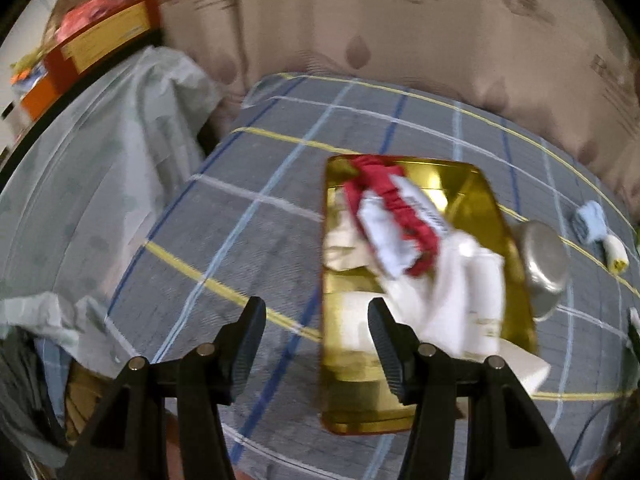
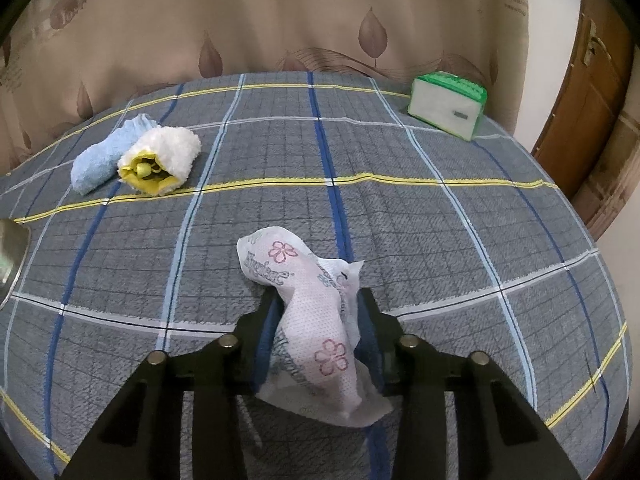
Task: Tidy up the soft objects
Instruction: 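Carry the floral wipe to the gold tray and open the right gripper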
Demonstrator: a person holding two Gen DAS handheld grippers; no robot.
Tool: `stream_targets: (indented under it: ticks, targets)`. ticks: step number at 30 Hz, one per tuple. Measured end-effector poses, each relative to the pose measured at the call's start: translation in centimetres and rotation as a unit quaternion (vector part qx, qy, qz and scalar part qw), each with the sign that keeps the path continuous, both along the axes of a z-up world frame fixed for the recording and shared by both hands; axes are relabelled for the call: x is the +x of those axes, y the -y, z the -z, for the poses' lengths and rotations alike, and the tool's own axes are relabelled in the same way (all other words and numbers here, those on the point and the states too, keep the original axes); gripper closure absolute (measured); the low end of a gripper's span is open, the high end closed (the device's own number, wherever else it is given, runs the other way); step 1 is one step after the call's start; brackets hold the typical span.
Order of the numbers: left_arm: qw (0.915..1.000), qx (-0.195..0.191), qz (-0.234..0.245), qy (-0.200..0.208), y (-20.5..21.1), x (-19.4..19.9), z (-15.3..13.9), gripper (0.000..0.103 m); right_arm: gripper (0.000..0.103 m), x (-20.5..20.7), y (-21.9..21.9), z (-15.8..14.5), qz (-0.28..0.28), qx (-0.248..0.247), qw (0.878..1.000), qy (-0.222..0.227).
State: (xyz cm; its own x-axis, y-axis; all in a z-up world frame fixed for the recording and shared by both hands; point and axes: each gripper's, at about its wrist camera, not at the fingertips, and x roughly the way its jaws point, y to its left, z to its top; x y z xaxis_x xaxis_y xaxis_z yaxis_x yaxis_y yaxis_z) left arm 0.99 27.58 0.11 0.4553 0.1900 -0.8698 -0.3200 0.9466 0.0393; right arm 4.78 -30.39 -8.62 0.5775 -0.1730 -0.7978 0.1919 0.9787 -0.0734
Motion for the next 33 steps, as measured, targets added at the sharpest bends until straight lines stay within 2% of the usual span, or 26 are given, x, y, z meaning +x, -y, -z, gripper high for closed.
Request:
stream_targets:
  ticks: [6,10,18,23,29,33]
  targets:
    - [0.9993,-0.007,-0.038,-0.001,-2.4,-0.6,1.5,0.049,0.078,-0.2,-1.3,-1.0,-0.006,-0.007,1.000,-0.003]
    - [0.9984,-0.021,-0.052,0.001,-3.2,-1.0,2.2,0.049,0.079,-0.5,-3.0,-2.4,-0.025,-0.002,1.000,-0.003]
    - [0.9966,-0.032,-0.075,-0.001,-4.4,-1.6,3.0,0.049,0.079,-1.4,-10.8,-5.3,-0.131,0.008,0.991,-0.007]
    - [0.9959,-0.037,-0.082,-0.001,-4.9,-2.0,3.3,0.049,0.079,-1.8,-17.4,-6.7,-0.211,0.022,0.977,-0.005]
    - [0.9955,-0.031,-0.090,0.003,-5.4,-2.2,3.1,0.049,0.079,-2.4,-25.6,-7.8,-0.314,0.027,0.949,-0.003]
    - [0.9946,-0.031,-0.099,0.002,-5.9,-2.4,3.1,0.049,0.079,-2.8,-30.0,-8.3,-0.361,0.033,0.932,0.002]
